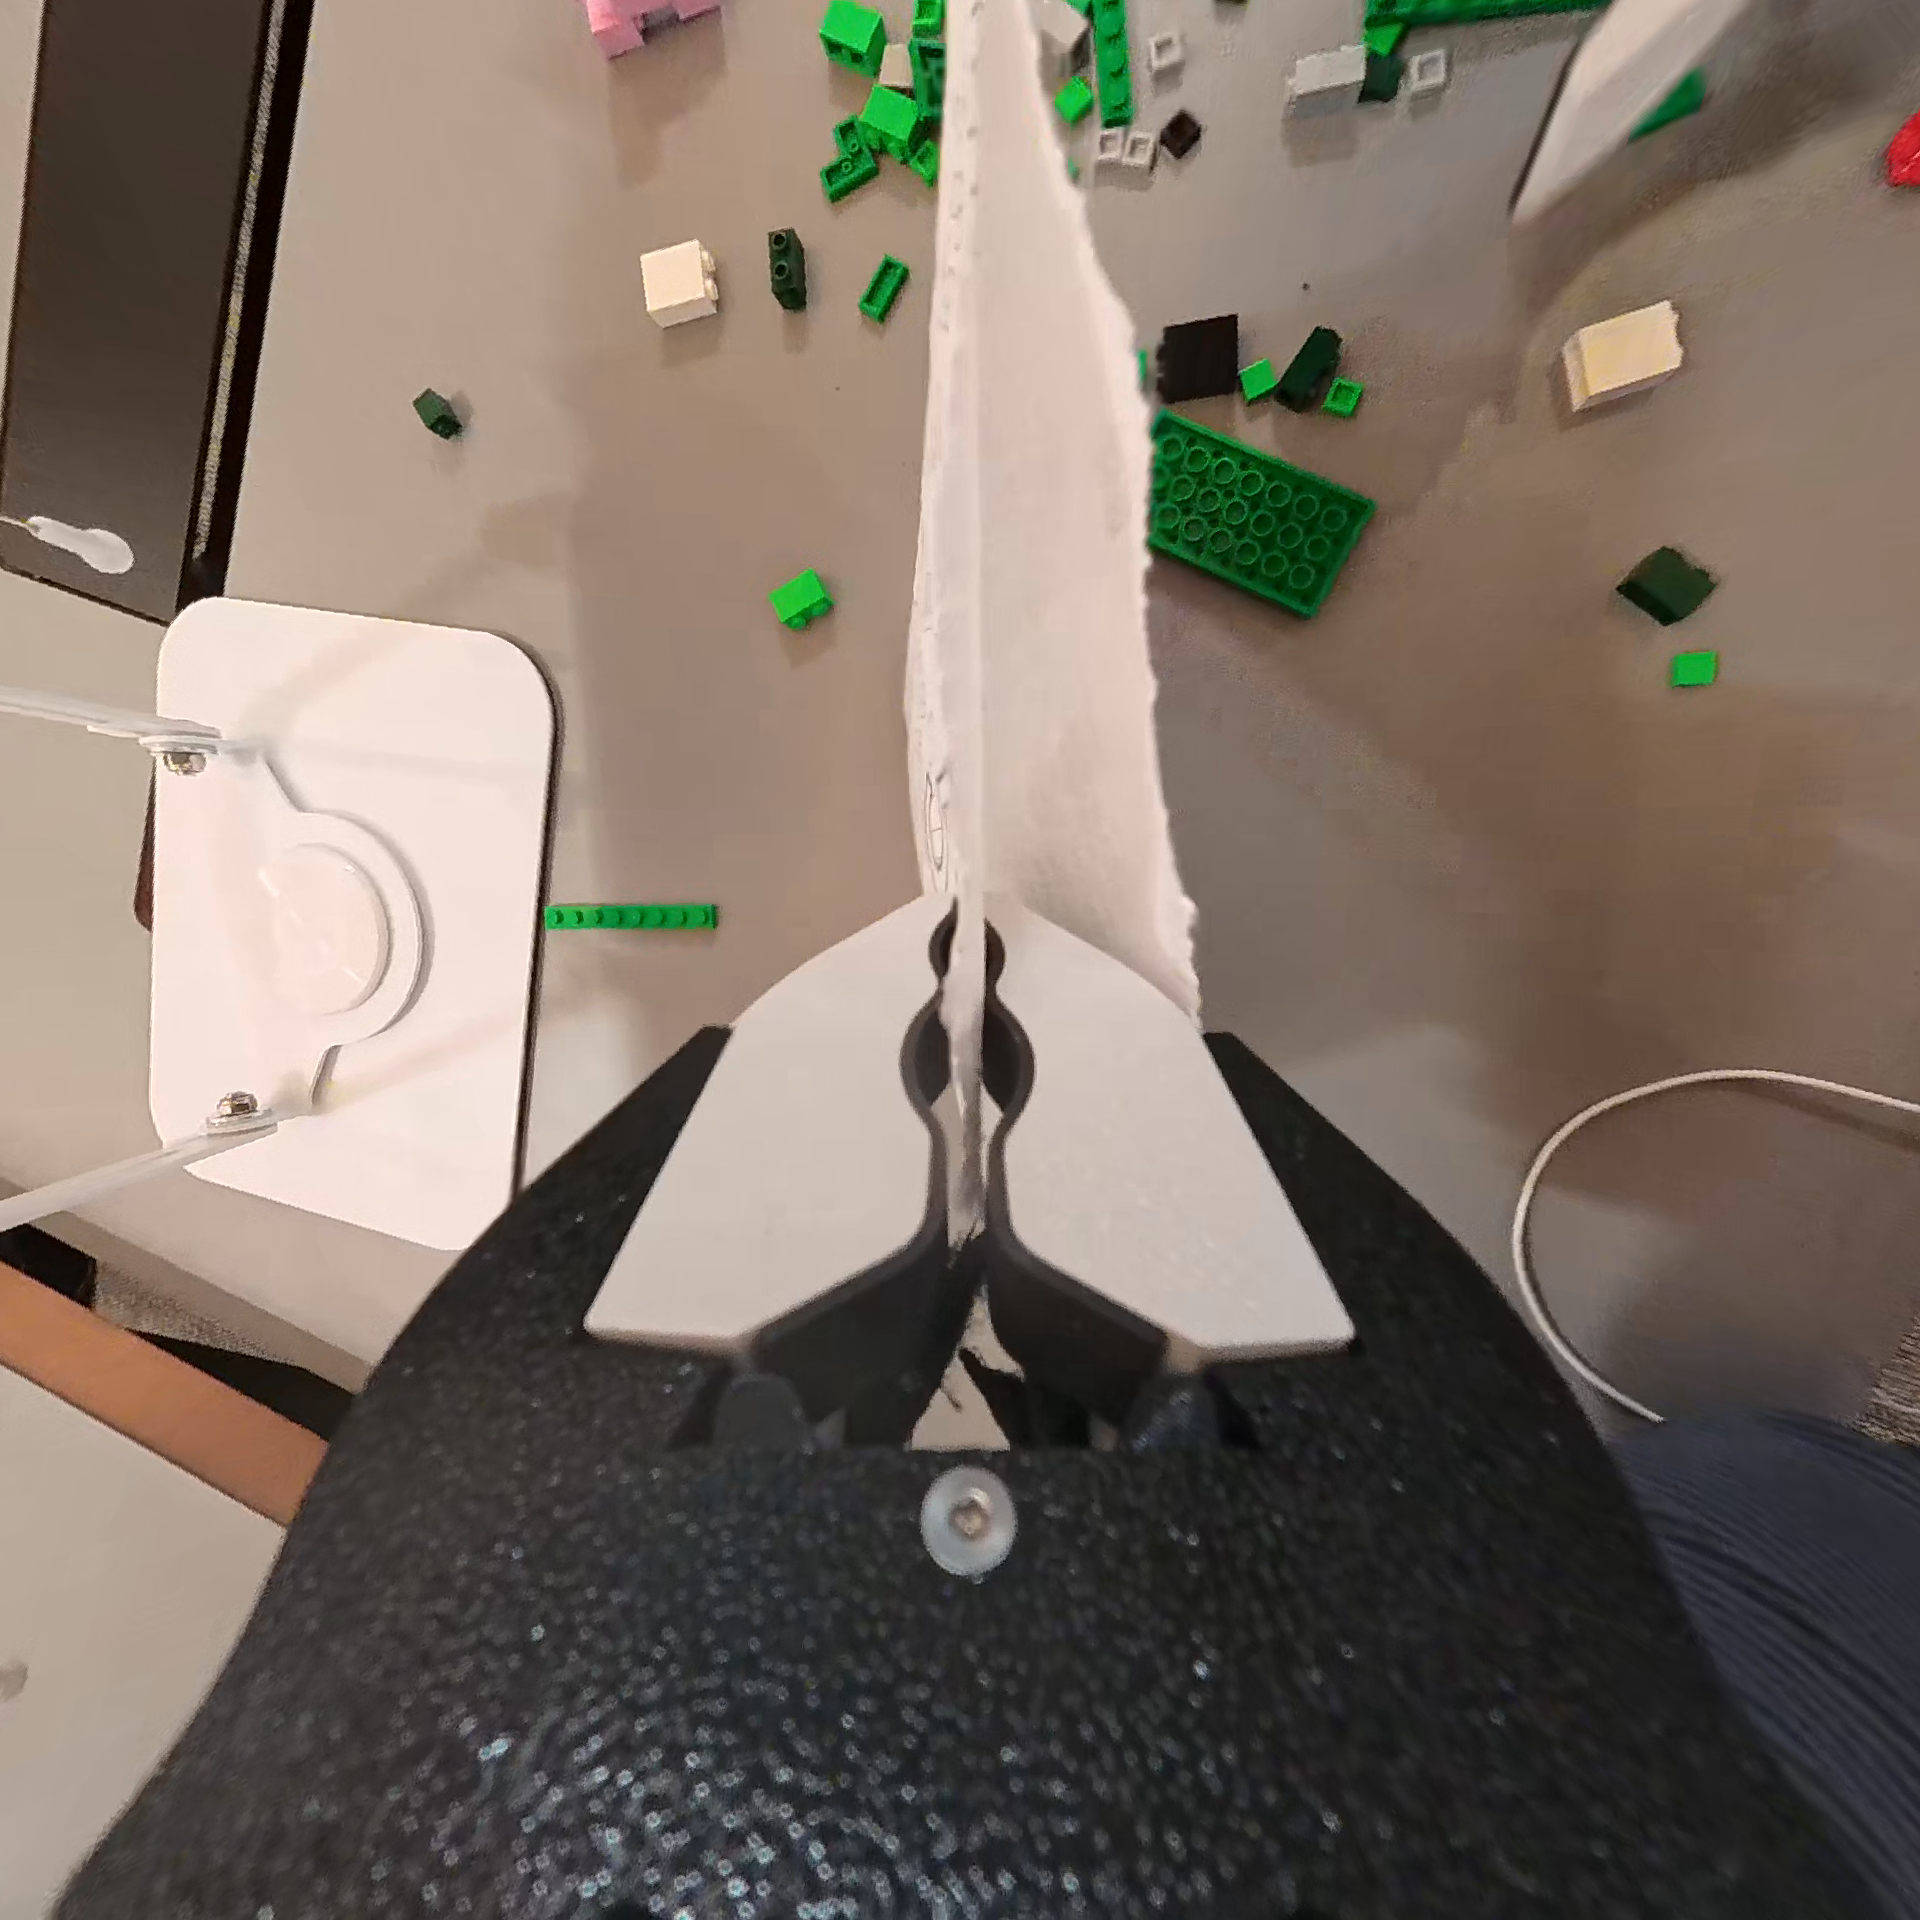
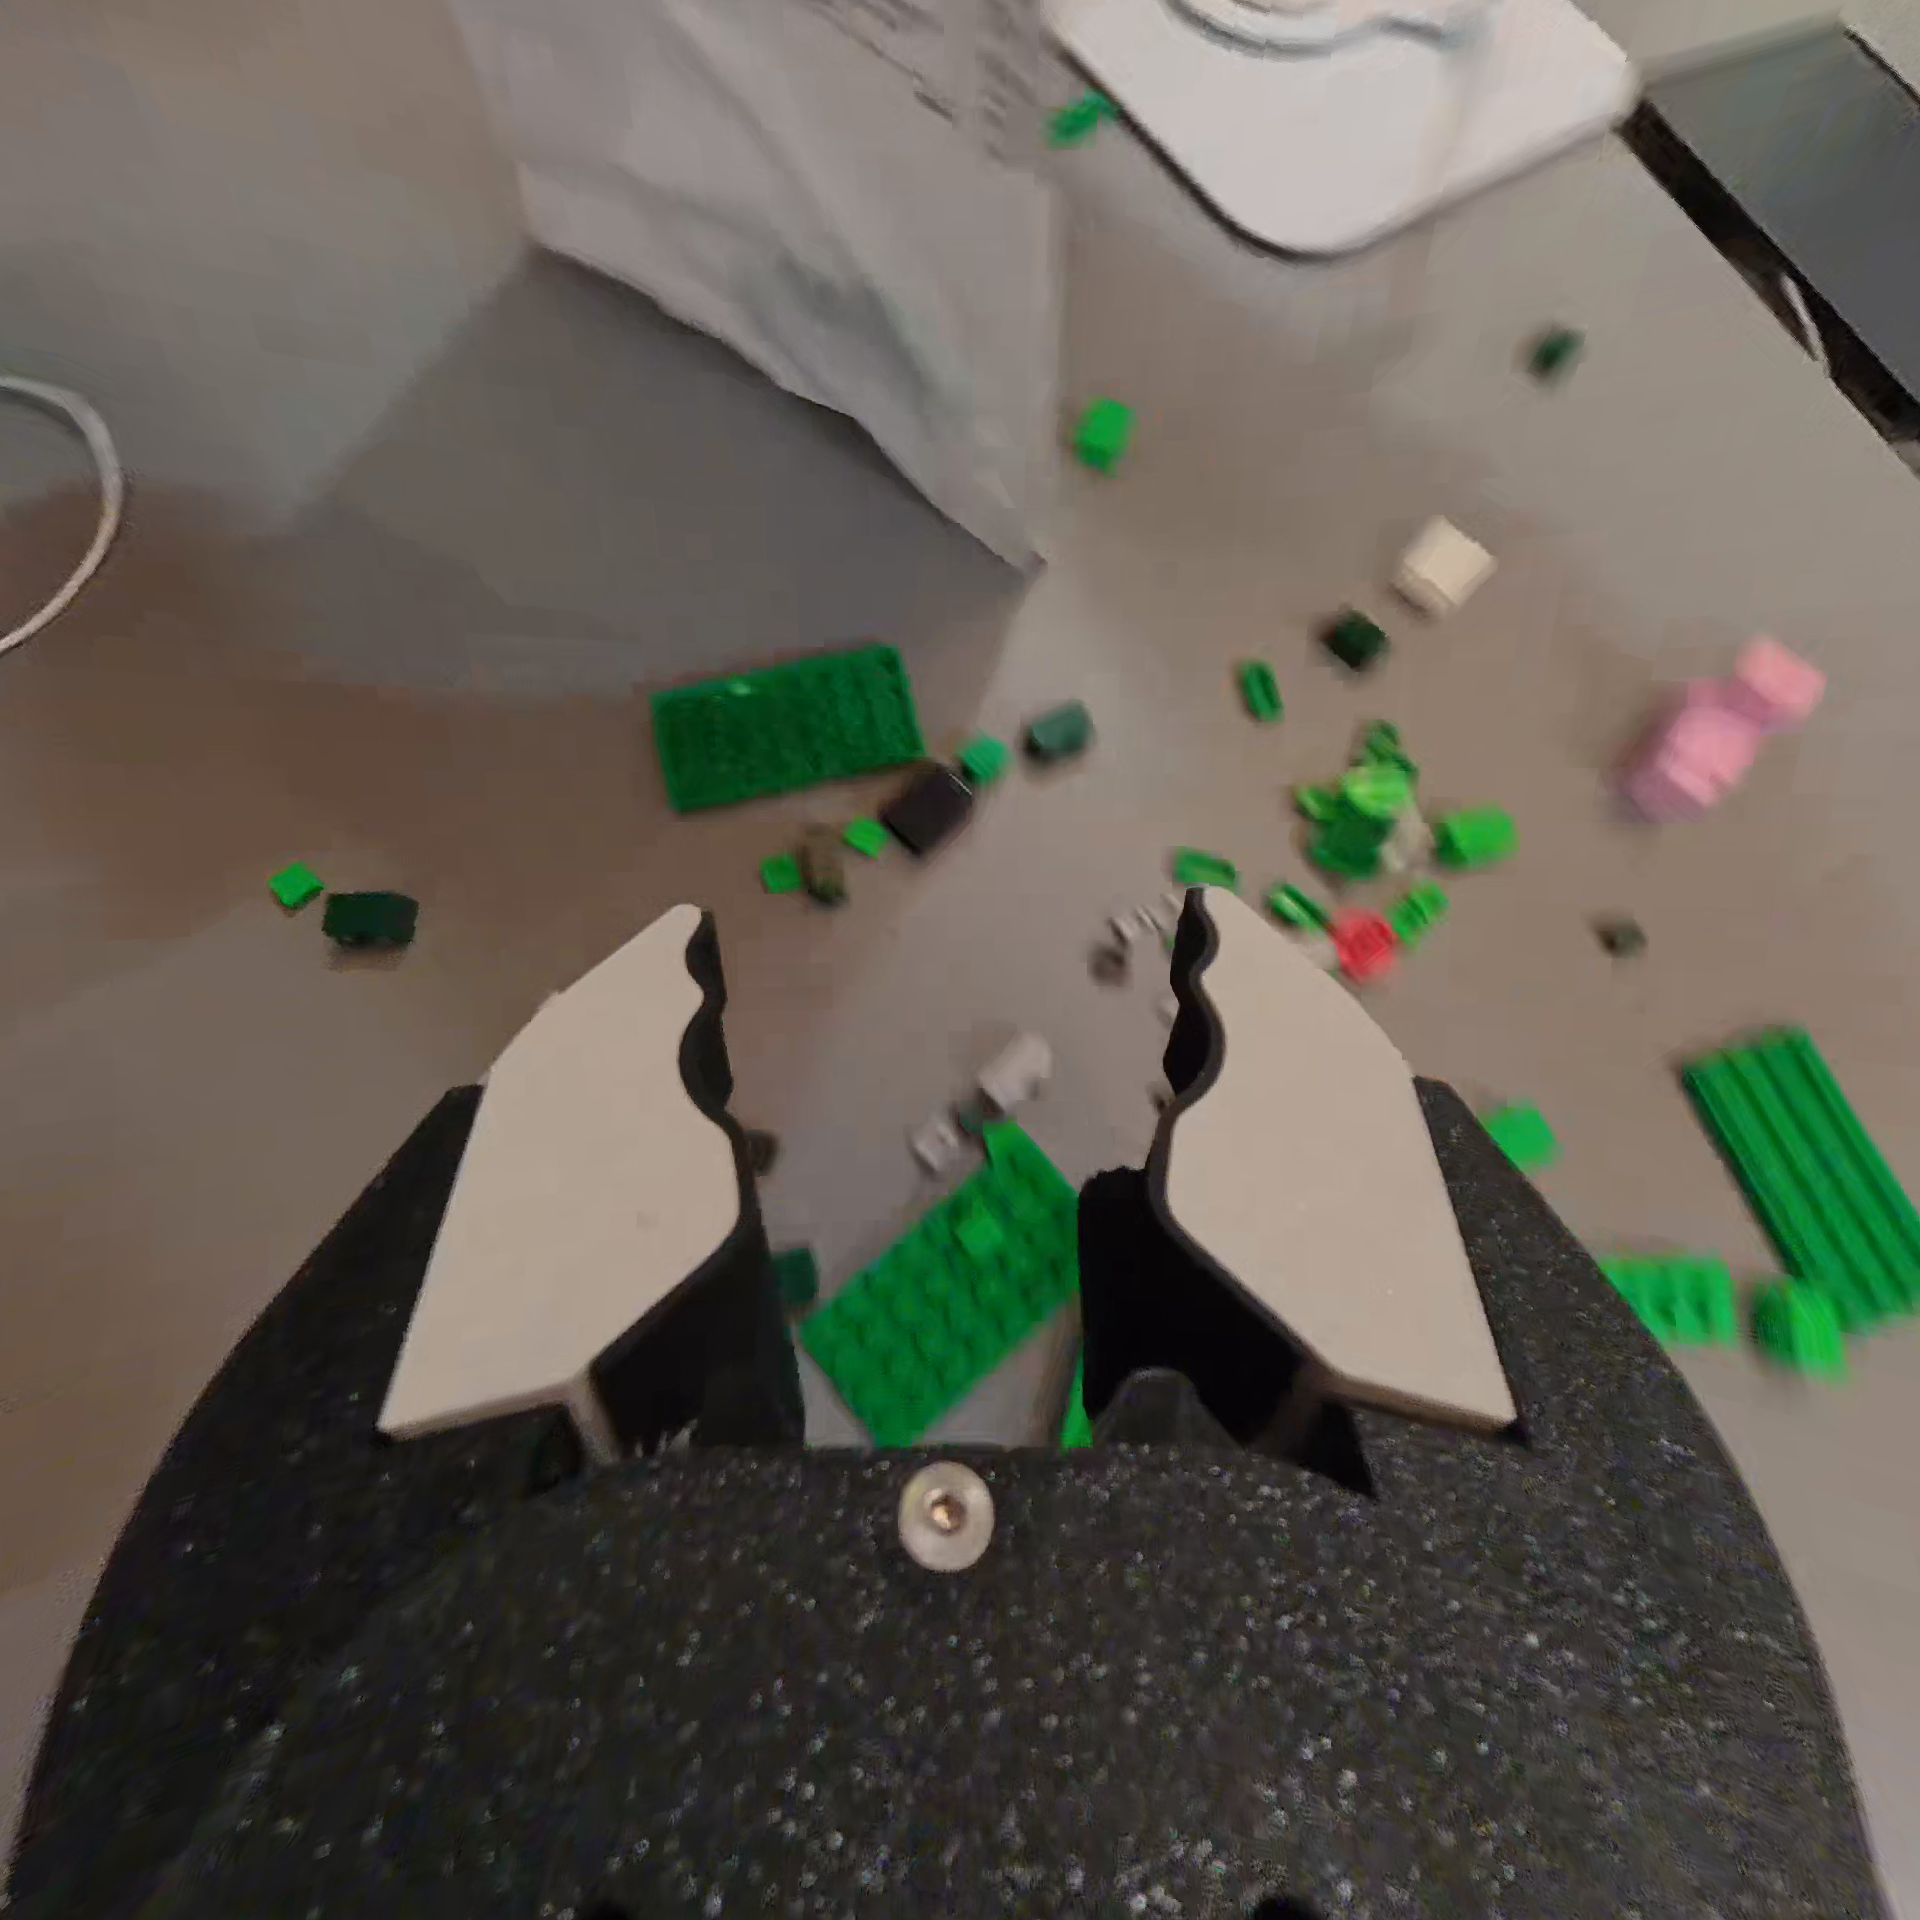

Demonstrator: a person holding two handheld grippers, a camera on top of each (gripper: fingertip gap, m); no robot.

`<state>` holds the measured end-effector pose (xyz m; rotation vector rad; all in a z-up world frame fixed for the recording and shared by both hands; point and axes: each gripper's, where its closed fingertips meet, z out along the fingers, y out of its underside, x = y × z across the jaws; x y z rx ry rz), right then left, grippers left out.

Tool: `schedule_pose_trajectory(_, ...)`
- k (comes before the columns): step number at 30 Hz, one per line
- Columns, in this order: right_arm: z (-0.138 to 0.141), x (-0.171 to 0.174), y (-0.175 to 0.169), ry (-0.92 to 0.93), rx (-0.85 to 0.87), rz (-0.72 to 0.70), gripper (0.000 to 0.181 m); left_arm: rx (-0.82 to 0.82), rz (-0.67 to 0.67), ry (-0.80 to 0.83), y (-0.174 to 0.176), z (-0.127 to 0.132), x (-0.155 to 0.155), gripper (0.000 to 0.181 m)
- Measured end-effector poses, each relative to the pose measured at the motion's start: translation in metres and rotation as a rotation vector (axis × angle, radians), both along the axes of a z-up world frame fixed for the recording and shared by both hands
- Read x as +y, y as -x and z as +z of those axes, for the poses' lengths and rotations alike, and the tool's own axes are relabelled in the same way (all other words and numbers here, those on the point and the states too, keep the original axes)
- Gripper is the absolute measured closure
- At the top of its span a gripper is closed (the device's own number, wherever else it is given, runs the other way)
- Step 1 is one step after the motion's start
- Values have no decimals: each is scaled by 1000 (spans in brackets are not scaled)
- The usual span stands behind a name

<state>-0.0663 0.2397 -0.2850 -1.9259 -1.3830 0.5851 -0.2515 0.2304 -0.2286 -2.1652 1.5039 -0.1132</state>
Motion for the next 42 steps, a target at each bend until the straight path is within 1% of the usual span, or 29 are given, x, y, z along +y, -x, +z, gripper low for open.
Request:
schedule_pose_trajectory(3, 7, 5, -42, 63, 13, -185, 102, 12, -1, -26, 1, 1, 3, 181)
schedule_pose_trajectory(6, 3, 0, -70, 130, 18, -403, 117, 16, -3, -31, 0, 0, 3, 181)
schedule_pose_trajectory(7, 0, -4, -73, 168, 41, -464, 124, 20, -3, -33, 1, 1, 3, 181)
schedule_pose_trajectory(9, -4, -17, -68, 236, 107, -505, 124, 25, -5, -35, 0, 0, 3, 181)
schedule_pose_trajectory(10, -10, -23, -67, 260, 100, -533, 124, 27, -5, -37, 0, 0, 3, 181)
schedule_pose_trajectory(13, -32, -33, -78, 236, -48, -612, 123, 29, -6, -36, -1, 0, 3, 181)
schedule_pose_trajectory(16, -38, -37, -71, 280, -11, -619, 126, 32, -15, -34, -3, -1, 3, 181)
schedule_pose_trajectory(19, -48, -36, -74, 308, -51, -642, 130, 32, -21, -33, -5, -1, 2, 181)
schedule_pose_trajectory(23, -48, -32, -73, 310, -59, -650, 132, 33, -25, -33, -5, -1, 2, 181)
schedule_pose_trajectory(25, -47, -33, -69, 345, -40, -624, 144, 35, -28, -34, -6, -1, 2, 181)
schedule_pose_trajectory(27, -47, -31, -71, 327, -58, -609, 162, 34, -31, -34, -7, -1, 2, 181)
schedule_pose_trajectory(29, -44, -27, -76, 276, -87, -604, 167, 35, -34, -33, -7, -1, 1, 181)
schedule_pose_trajectory(30, -43, -26, -77, 259, -92, -596, 166, 35, -35, -32, -7, -1, 1, 181)
schedule_pose_trajectory(31, -43, -27, -76, 260, -90, -580, 159, 35, -36, -30, -8, -2, 1, 181)
schedule_pose_trajectory(35, -45, -33, -74, 308, -71, -528, 142, 36, -41, -28, -9, -2, 0, 181)
schedule_pose_trajectory(38, -48, -36, -77, 320, -77, -504, 134, 37, -43, -28, -9, -2, 0, 181)
schedule_pose_trajectory(40, -48, -37, -78, 297, -98, -471, 133, 37, -43, -29, -9, -2, 0, 181)
schedule_pose_trajectory(42, -50, -38, -79, 238, -156, -440, 137, 37, -44, -28, -9, -2, 0, 181)
